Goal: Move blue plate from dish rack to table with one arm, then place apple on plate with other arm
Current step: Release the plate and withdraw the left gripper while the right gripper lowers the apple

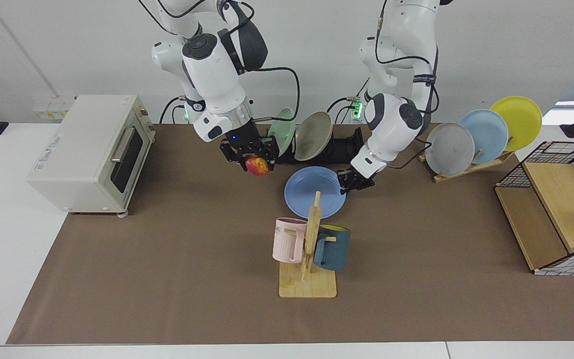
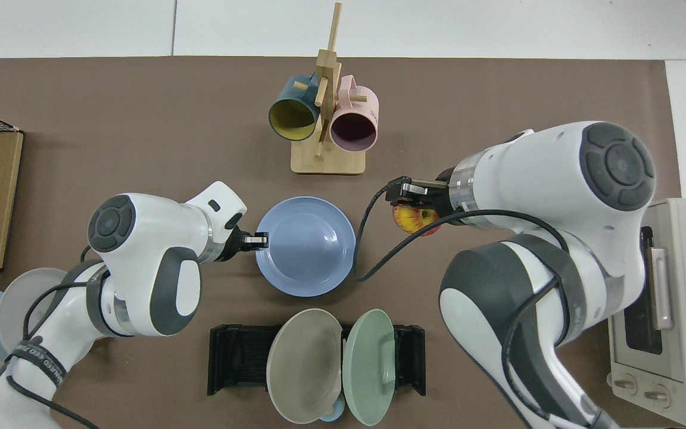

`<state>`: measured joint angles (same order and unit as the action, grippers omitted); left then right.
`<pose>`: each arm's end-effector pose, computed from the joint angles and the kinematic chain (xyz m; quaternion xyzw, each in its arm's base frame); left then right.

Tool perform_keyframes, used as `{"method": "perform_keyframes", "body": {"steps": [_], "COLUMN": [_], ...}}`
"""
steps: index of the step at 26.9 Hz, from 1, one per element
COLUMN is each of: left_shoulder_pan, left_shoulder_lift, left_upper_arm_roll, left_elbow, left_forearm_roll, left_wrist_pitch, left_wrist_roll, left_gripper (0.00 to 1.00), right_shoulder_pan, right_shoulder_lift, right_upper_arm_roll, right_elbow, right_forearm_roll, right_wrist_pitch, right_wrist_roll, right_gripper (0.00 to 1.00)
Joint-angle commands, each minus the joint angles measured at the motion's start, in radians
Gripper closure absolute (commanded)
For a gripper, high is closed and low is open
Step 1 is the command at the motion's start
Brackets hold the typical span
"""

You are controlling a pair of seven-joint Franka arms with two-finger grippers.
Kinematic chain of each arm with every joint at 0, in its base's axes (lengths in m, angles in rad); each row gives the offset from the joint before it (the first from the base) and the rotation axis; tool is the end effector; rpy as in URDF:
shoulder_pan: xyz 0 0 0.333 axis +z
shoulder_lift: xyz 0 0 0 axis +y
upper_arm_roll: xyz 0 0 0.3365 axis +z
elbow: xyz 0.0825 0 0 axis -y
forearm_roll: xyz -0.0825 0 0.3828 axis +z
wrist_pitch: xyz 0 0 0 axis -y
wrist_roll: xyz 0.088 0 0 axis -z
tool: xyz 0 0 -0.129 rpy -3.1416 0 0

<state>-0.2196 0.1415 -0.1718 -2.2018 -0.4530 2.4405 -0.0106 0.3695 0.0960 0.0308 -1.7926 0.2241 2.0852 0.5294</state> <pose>0.5173 -0.2201 0.3290 0.9850 -0.0212 0.0126 0.1708 0.5614 0.2535 0.5112 -0.9838 0.1091 -0.0406 0.1364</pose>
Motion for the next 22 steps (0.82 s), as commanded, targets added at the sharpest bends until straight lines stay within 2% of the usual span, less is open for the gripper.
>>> {"method": "perform_keyframes", "body": {"steps": [1,2,4,5,6,9,12,17,22], "left_shoulder_pan": [-0.064,-0.063,-0.066,-0.070,-0.073,-0.072,-0.063,-0.058,-0.058], "left_shoulder_lift": [0.058,0.058,0.059,0.059,0.059,0.059,0.047,0.032,0.004], "left_upper_arm_roll": [0.012,0.014,0.014,0.015,0.015,0.018,0.025,0.054,0.098], "left_elbow": [-0.012,-0.012,-0.007,-0.007,-0.006,-0.004,-0.004,0.027,0.063], "left_forearm_roll": [-0.041,-0.041,-0.036,-0.035,-0.030,-0.026,-0.015,0.137,0.207], "left_wrist_pitch": [0.101,0.100,0.095,0.095,0.095,0.091,0.065,-0.027,-0.130], "left_wrist_roll": [0.005,0.005,-0.005,-0.011,-0.015,-0.009,-0.002,-0.006,-0.003], "left_gripper": [1.00,1.00,0.37,0.13,0.00,0.00,0.00,0.00,0.00], "right_shoulder_pan": [0.038,0.045,0.051,0.055,0.063,0.103,0.117,0.158,0.187], "right_shoulder_lift": [0.034,0.037,0.045,0.048,0.056,0.079,0.096,0.135,0.172], "right_upper_arm_roll": [-0.002,-0.002,-0.002,-0.002,-0.002,-0.002,-0.002,-0.002,-0.002], "right_elbow": [-0.019,-0.028,-0.039,-0.050,-0.063,-0.096,-0.109,-0.125,-0.163], "right_forearm_roll": [0.020,0.020,0.020,0.021,0.021,0.021,0.023,0.023,0.021], "right_wrist_pitch": [0.071,0.082,0.096,0.104,0.121,0.197,0.226,0.245,0.340], "right_wrist_roll": [0.041,0.044,0.046,0.053,0.057,0.075,0.083,0.089,0.097], "right_gripper": [1.00,1.00,1.00,1.00,1.00,1.00,1.00,1.00,1.00]}}
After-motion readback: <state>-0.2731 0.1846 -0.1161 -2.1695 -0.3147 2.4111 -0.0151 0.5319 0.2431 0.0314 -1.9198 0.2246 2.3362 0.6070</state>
